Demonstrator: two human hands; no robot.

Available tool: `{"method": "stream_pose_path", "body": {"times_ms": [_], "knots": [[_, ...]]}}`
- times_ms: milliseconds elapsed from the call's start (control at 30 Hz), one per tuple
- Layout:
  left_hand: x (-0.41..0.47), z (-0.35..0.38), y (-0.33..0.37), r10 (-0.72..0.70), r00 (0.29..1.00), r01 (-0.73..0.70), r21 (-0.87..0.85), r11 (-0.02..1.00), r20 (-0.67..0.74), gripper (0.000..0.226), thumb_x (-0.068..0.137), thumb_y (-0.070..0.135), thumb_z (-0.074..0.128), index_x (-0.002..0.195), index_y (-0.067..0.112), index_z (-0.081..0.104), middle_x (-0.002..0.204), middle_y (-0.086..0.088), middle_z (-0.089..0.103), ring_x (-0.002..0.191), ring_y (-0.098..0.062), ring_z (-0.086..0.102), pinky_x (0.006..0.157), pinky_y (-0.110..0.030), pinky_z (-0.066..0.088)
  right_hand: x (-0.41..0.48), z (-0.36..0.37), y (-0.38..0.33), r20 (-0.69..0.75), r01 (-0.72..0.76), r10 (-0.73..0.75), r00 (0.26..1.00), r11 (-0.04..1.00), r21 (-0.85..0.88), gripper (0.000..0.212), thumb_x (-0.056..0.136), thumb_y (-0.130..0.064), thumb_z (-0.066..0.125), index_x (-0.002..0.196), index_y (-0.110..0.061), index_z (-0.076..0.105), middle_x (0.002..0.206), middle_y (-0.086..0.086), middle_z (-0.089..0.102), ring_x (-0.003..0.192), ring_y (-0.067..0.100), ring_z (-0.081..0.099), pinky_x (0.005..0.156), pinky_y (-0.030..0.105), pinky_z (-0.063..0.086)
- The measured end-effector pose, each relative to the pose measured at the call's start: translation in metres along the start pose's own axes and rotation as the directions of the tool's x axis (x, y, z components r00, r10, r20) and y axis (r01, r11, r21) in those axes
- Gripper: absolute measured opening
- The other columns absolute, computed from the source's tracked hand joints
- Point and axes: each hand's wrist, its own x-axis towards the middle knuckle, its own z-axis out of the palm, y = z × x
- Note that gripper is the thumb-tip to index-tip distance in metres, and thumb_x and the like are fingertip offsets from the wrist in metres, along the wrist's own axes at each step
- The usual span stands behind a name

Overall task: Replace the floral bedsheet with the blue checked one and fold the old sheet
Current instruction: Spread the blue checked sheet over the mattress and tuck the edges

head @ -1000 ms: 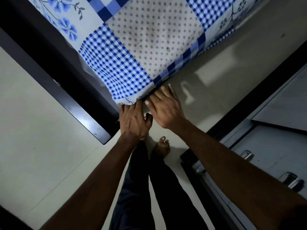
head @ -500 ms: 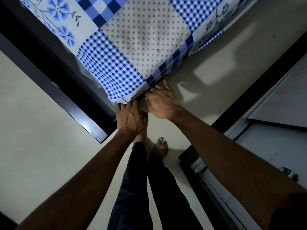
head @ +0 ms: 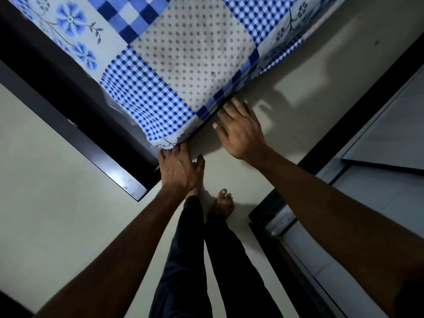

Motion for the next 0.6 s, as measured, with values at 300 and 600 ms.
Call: {"method": "stream_pose_path", "body": {"times_ms": [300, 600], "knots": [[-0.003, 0.004, 0.046, 0.302, 0.953, -0.303, -0.029, 0.953, -0.04, 0.081, 0.082, 0.039, 0.047, 0.154, 0.006, 0.028, 0.161, -0.015, 0.027, 0.148, -0.031, 0.027, 0.119, -0.046, 0.023, 0.03, -0.025, 0.012, 0.202, 0.0, -0.005, 0.979, 1.0, 0.024, 0.032, 0.09, -0.031, 0.049, 0.101, -0.01, 0.07, 0.114, 0.007, 0.067, 0.123, 0.035, 0.05, 0.098, 0.054, 0.042], [0.045, -0.017, 0.135, -0.046, 0.988, 0.07, -0.16, 0.985, 0.147, 0.097, 0.085, 0.053, 0.058, 0.157, 0.012, 0.008, 0.156, -0.02, 0.024, 0.143, -0.041, 0.023, 0.119, -0.052, 0.016, 0.01, -0.049, 0.077, -0.027, -0.112, 0.123, 0.992, 0.96, 0.257, 0.04, 0.09, -0.016, 0.05, 0.123, -0.009, 0.072, 0.127, 0.008, 0.069, 0.122, 0.028, 0.062, 0.107, 0.034, 0.044]]}}
